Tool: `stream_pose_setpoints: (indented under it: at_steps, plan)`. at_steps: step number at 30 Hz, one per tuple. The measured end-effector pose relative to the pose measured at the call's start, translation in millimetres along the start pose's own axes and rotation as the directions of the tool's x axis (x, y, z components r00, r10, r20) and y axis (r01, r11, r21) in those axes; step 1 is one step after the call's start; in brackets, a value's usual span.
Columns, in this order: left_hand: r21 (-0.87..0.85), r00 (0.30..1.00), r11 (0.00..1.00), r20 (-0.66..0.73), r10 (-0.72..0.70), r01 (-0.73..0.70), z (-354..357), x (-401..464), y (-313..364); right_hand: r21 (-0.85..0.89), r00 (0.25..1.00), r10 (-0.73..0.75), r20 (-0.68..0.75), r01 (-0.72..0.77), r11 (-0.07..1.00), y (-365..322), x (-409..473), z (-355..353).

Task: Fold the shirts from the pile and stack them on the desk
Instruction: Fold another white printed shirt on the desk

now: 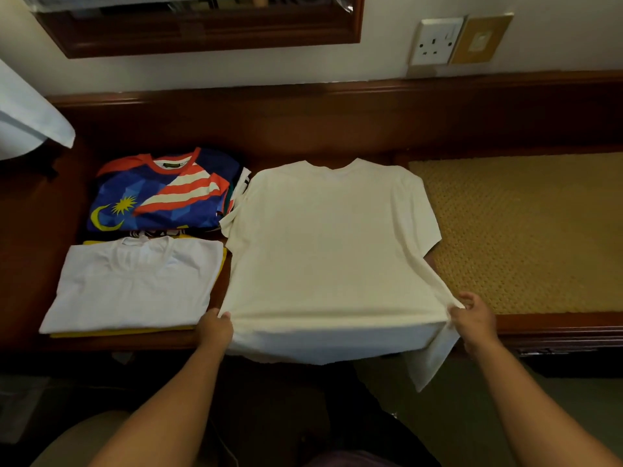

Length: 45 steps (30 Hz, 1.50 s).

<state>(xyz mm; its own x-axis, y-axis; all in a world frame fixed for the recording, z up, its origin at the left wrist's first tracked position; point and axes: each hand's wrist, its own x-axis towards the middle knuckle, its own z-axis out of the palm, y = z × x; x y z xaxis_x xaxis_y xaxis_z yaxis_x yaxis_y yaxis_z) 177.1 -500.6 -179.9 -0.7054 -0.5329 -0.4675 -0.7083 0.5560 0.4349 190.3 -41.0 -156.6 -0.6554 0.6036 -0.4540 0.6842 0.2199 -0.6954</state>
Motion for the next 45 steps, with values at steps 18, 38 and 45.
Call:
stream_pose_setpoints:
  at_steps: [18,38,45]
  plan:
    - [0.629,0.920,0.679,0.331,0.208,-0.379,32,-53,3,-0.548,0.902,-0.146,0.406,0.368,0.751,16,-44,57]
    - [0.241,0.710,0.679,0.389,0.587,-0.693,64,-64,155,-0.206,0.941,-0.240,0.239,0.291,0.934,-63,-12,14]
    - [0.333,0.651,0.560,0.401,0.644,-0.759,114,-16,253,-0.155,0.987,-0.120,0.105,0.136,0.979,-104,95,36]
